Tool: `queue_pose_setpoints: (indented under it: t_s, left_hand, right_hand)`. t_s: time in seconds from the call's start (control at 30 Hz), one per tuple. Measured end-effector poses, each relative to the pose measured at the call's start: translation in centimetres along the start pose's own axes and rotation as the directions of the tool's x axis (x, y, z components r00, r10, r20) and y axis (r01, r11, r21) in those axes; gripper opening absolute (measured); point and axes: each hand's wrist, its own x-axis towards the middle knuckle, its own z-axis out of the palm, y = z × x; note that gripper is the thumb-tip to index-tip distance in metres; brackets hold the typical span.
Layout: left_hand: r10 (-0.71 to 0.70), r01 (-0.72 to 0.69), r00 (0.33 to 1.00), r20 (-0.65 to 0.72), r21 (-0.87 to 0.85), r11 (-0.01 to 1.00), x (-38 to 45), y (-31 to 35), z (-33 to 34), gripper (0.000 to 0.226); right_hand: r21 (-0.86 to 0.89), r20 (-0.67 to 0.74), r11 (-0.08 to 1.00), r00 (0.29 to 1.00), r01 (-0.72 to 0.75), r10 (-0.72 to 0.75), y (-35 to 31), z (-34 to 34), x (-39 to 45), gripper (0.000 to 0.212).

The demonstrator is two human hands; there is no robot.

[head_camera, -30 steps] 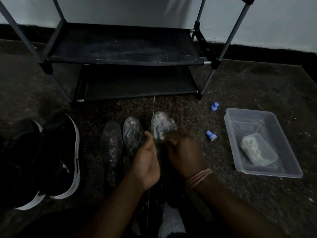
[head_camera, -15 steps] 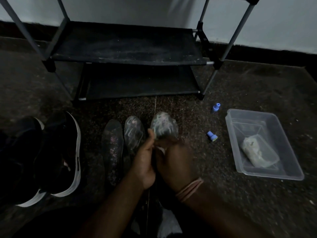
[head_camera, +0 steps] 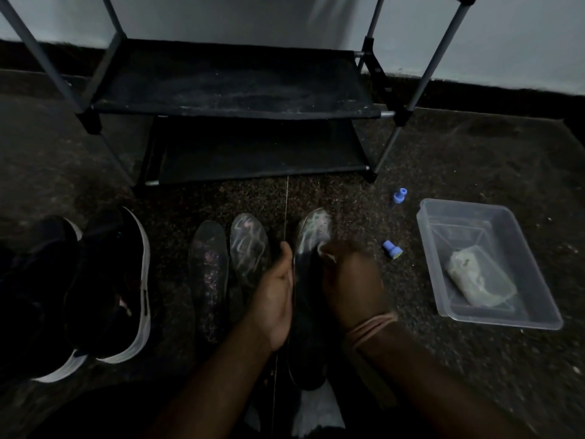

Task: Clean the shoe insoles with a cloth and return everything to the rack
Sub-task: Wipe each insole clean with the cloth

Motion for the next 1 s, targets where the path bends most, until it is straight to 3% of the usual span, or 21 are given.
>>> queue_pose_setpoints:
  t_s: [0.17,0.3,0.37,0.5,0.6,0.73,0.87,1.0]
  left_hand:
    - [0.030,-0.036,0.996,-0.086,-0.078,0.996,0.6,0.7,-1.3,0.068]
    - [0.042,-0.042,0.999,-0.009,-0.018,0.999,0.3,0.3,-0.1,0.058]
    - [0.017,-0.017,1.000,-0.012,-0.004,1.000,0.0,0.2,-0.1,0.054]
    - [-0.017,0.012,0.996,-0.087,-0.064,0.998,0.3,0.7,-0.9,0.042]
    - [0.005,-0.009,0.998,-0.064,-0.060,0.998,0.5,0.8,-1.0,0.040]
    - [0.025,-0.025,0.999,-0.047,-0.007,1.000,0.3,0.3,-0.8,0.036]
    - [0.049,-0.051,0.998,-0.042,-0.041,0.998,-0.1,0.7,-0.4,0.029]
    - [0.027,-0.031,0.997,-0.072,-0.058,0.998,0.1,1.0,-0.4,0.032]
  right_hand:
    - [0.156,0.210,0.973,0.957,0.171,-0.202,-4.3,1.5,-1.8,0.032]
    - [0.023,0.021,0.992,0.991,0.128,-0.129,-0.6,0.8,-0.1,0.025]
    - [-0.050,0.067,0.994,0.993,0.099,-0.096,-0.7,1.5,-0.4,0.019]
    - [0.055,0.228,0.970,0.943,0.235,-0.242,-1.9,2.2,-0.8,0.024]
    - [0.038,0.112,0.987,0.981,0.158,-0.161,0.4,1.2,0.5,0.027]
    - [0.023,-0.016,0.999,0.999,0.032,-0.032,0.9,1.4,0.4,0.013]
    - [0.098,0.083,0.982,0.982,0.160,-0.168,-1.0,2.3,-0.5,0.019]
    - [0.114,0.073,0.983,0.986,0.142,-0.150,-0.3,1.8,0.1,0.022]
